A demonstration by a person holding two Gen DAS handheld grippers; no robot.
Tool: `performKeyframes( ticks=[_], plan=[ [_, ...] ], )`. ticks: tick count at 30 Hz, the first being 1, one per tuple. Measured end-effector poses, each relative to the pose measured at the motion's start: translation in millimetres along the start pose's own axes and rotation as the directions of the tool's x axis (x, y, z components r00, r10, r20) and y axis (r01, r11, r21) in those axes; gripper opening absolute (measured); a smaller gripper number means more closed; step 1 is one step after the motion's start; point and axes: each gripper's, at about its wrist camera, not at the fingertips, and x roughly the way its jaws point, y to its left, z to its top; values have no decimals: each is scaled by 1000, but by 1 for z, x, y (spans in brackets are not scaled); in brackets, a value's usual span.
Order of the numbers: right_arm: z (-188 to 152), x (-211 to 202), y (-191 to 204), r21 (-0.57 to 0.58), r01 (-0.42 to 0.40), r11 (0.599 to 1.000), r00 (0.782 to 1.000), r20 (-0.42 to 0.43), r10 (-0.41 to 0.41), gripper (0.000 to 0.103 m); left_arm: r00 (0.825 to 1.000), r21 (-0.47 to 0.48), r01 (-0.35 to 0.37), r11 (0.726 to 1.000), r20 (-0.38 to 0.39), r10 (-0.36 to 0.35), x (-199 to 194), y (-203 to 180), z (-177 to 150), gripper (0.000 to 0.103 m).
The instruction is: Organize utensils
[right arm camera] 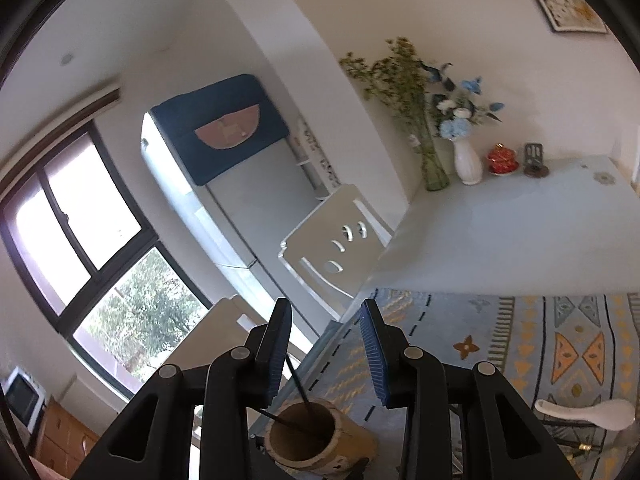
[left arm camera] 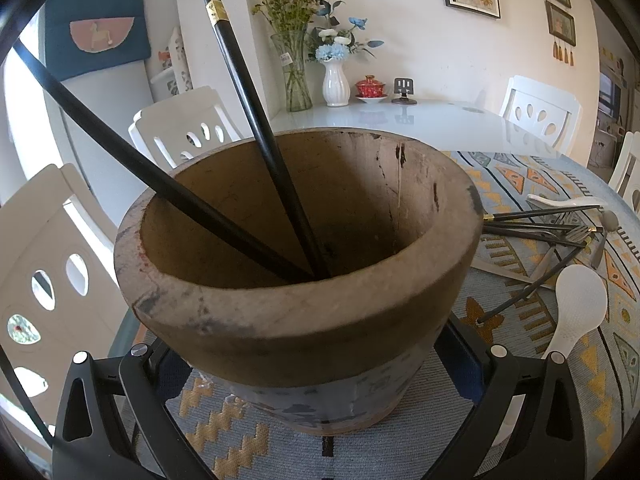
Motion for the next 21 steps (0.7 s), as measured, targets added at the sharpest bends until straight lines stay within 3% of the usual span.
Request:
performKeyframes(
  ticks=[7,13,18,21],
  plan=[
    [-15,8,-31,16,94,995,991,-101,-92,34,1000,1,1,1000,-3,-1,1,-1,0,102],
    [-40,11,-80,150,191,970,964,-217,-156,34,1000,11,5,1000,-12,-5,2,-4,-2,102],
    [-66,16,-130,321,300,898,906,-391,-163,34,1000,15,6,1000,-13,-6,2,-6,-1,102],
    [-88,14,-158,456,363,813,874,-469,-127,34,1000,15,6,1000,-12,-6,2,-6,-1,102]
  ],
)
